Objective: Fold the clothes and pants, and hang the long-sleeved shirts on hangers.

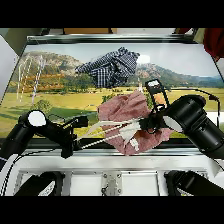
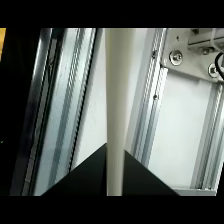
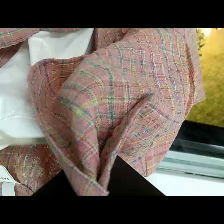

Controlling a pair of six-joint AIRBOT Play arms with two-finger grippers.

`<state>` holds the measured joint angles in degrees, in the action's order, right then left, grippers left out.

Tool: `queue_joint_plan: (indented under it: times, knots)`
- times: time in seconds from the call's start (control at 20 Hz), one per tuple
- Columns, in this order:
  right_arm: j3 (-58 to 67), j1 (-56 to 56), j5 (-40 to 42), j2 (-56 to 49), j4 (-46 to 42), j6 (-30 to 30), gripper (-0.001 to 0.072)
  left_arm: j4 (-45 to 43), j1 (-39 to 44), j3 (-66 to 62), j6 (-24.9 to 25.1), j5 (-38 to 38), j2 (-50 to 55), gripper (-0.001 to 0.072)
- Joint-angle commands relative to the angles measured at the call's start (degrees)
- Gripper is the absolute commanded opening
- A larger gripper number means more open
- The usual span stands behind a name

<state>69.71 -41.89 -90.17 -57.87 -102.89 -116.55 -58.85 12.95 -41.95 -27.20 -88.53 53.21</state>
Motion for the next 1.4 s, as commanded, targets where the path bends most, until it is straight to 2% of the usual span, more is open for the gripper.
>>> queue_joint_plan:
  times: [0.0,0.5,0.8,0.95,1.2,1.35]
  knots:
    - [2.1,0.0,0.2,0.0,-2.4,3.4,0.0013,1.9,0.1,-1.1,-0.2,2.2,2.6,0.0009]
    - [12.5,0.0,1.9,-4.5,-3.8,5.4,0.0013,1.9,0.4,-10.2,-0.2,1.7,8.4,0.0009]
    - [12.6,0.1,2.9,-5.0,-5.8,5.4,0.0012,1.4,6.5,-8.3,1.1,4.5,8.4,0.0009]
    - [12.6,-0.1,4.6,-5.1,-1.3,5.8,0.0013,1.5,8.3,-8.4,1.1,7.1,8.4,0.0009]
    - [12.6,-0.5,12.8,-5.1,11.4,5.8,0.0012,1.5,10.0,-8.4,1.1,9.3,8.4,0.0009]
    - [12.6,-3.4,16.7,-5.1,12.8,5.8,0.0012,1.6,10.0,-8.4,1.1,9.5,8.4,0.0010]
